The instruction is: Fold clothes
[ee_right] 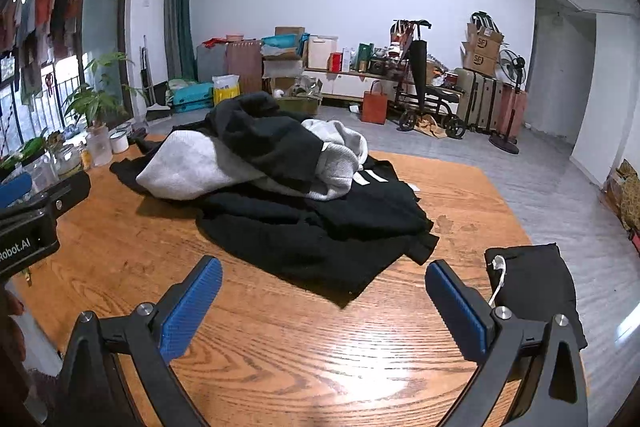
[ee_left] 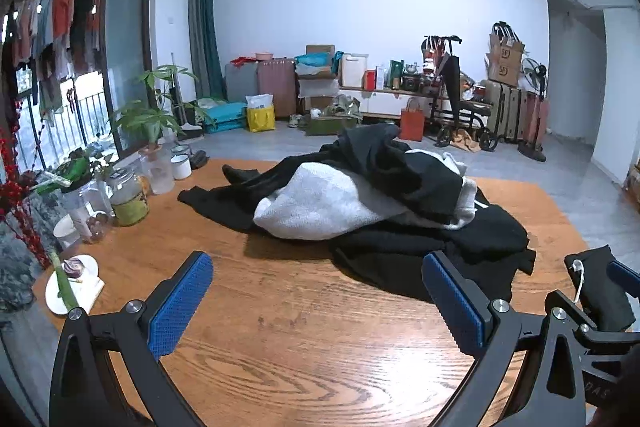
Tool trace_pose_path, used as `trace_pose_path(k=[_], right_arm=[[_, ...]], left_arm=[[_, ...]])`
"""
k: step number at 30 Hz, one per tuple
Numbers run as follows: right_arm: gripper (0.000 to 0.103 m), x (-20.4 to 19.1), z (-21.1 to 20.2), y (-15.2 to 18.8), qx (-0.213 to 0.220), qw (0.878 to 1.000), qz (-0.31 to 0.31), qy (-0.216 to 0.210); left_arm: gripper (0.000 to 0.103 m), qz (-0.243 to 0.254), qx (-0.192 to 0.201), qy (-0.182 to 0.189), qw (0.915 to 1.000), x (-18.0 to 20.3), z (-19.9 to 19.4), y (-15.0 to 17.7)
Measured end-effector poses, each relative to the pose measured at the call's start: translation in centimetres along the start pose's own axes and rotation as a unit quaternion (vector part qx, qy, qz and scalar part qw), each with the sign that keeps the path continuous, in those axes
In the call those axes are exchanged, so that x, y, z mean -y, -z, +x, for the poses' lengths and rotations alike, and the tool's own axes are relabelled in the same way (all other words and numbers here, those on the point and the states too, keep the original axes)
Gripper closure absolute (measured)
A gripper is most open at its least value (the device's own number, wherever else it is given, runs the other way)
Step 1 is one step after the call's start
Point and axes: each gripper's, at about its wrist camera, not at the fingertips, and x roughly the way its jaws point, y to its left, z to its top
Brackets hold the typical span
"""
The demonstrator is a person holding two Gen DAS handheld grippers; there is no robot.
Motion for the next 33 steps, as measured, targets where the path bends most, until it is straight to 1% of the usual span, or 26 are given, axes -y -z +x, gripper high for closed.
trace_pose_path(k=[2, 4, 5, 7, 14, 20, 33], right_arm=[[0.000, 0.3, -0.3, 0.0, 0.005, 1.000, 0.004, -0.006], [0.000, -0.5, -0.7, 0.4, 0.009, 1.000, -0.015, -0.008], [0.000, -1.3, -0.6, 0.5, 0.004, 1.000, -0.031, 0.003], [0.000, -1.1, -0.3, 0.2, -0.010, 1.000, -0.023, -0.009], [0.000, -0.7, -0.1, 0.2, -0.019, 1.000, -0.012, -0.020], [0.000, -0.9, 0.4, 0.3, -0.023, 1.000, -0.017, -0.009], [0.000, -0.7, 1.2, 0.6, -0.031, 0.999, -0.007, -0.005]], left_arm=[[0.000, -0.003, -0.002, 0.004, 1.0000, -0.1, -0.1, 0.1], [0.000, -0.005, -0.003, 0.008, 0.9999, -0.3, -0.1, 0.2], [0.000, 0.003, -0.002, 0.001, 1.0000, -0.2, -0.3, 0.6], [0.000, 0.015, -0.011, -0.006, 0.9998, 0.1, -0.6, 0.5], [0.000, 0.015, -0.025, -0.007, 0.9995, 0.4, 0.0, 0.4], [0.000, 0.017, -0.028, -0.001, 0.9995, 0.5, 0.5, 0.8], [0.000, 0.017, -0.038, 0.002, 0.9991, 0.7, 1.4, 1.4]])
